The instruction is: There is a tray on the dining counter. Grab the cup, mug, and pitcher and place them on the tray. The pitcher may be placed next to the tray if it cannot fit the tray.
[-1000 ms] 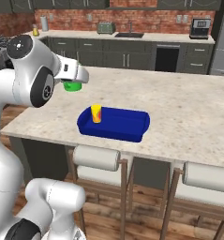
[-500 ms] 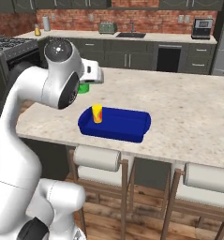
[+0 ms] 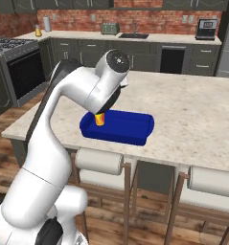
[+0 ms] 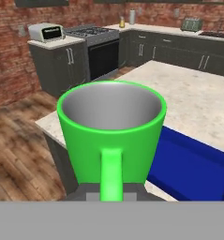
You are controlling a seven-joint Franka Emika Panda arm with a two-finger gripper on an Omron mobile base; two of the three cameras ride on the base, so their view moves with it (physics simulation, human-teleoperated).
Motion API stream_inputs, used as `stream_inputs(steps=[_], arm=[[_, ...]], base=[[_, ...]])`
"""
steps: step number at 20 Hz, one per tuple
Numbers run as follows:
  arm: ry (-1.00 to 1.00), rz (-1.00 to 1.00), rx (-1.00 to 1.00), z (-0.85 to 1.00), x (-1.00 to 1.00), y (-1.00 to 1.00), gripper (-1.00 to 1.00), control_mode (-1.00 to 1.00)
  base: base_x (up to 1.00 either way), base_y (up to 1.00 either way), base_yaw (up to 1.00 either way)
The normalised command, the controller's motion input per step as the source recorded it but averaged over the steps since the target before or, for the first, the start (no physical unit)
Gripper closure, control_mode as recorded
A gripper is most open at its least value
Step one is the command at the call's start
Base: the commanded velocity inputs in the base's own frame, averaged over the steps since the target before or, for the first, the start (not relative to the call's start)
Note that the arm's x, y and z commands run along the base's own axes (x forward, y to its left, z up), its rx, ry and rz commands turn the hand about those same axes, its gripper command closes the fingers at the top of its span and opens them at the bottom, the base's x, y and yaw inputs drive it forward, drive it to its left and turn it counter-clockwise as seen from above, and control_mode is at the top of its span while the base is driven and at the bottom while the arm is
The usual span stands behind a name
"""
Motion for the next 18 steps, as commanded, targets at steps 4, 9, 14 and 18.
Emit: stream_inputs(steps=[4,9,14,18], arm=[[0.04,0.21,0.00,-0.23,0.28,-0.01,1.00,-1.00],[0.06,0.13,0.00,-0.32,0.37,0.01,1.00,-1.00],[0.01,0.11,0.00,-0.42,0.31,0.00,1.00,-1.00],[0.00,0.05,0.00,-0.42,0.26,0.06,1.00,-1.00]], base=[[0.00,0.00,0.00],[0.00,0.00,0.00],[0.00,0.00,0.00],[0.00,0.00,0.00]])
